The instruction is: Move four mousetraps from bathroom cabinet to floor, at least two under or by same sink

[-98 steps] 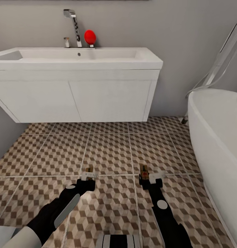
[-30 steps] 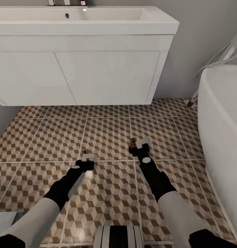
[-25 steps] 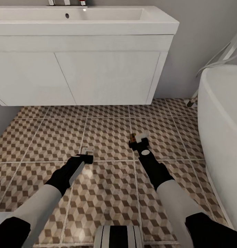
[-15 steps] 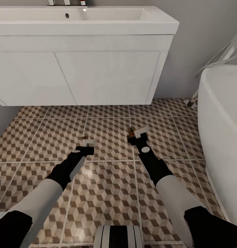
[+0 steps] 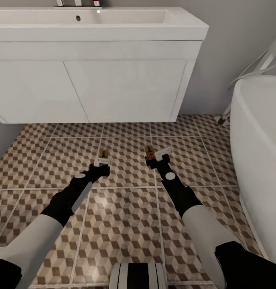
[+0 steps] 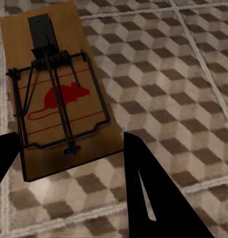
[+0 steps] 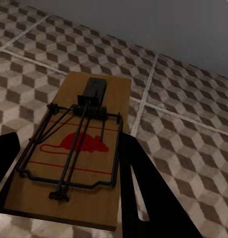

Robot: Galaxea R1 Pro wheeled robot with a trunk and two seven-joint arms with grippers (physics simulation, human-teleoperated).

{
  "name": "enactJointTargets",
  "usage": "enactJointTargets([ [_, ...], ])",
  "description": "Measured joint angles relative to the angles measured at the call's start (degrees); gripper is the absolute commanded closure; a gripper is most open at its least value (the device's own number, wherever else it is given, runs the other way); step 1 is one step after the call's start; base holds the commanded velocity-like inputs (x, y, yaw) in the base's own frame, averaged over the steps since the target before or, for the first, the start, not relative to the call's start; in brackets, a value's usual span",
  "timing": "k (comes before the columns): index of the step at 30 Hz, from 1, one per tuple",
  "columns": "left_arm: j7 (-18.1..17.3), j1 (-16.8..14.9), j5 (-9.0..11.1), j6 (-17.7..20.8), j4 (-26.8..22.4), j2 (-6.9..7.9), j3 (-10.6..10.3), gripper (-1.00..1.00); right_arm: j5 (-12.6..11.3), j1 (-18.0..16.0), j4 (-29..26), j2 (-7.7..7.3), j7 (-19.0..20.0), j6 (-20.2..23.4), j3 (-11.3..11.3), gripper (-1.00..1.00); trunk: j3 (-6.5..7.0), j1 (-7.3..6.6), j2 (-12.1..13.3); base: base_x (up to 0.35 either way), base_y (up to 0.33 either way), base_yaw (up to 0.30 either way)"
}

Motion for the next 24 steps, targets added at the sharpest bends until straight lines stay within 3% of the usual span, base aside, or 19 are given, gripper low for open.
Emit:
enactJointTargets([
  [12, -0.4, 0.4, 0.0, -0.8, 1.2, 0.15, 0.1, 1.0, -0.2, 0.0, -0.1, 0.09, -0.1, -0.3, 0.0, 1.0, 0.0, 0.0, 0.0, 0.0, 0.0, 0.0],
  [17, -0.3, 0.5, 0.0, -0.8, 1.2, 0.21, 0.1, 1.0, -2.0, 0.0, -0.1, 0.1, -0.1, -0.3, 0.0, 1.0, -1.1, 0.13, -0.1, 0.0, 0.0, 0.0],
  [24, -0.4, 0.5, 0.0, -0.7, 0.9, 0.24, 0.1, 1.0, -2.6, 0.2, 0.0, 0.18, 0.0, -0.4, 0.0, 1.0, -2.76, 0.31, -0.2, 0.0, 0.0, 0.0],
])
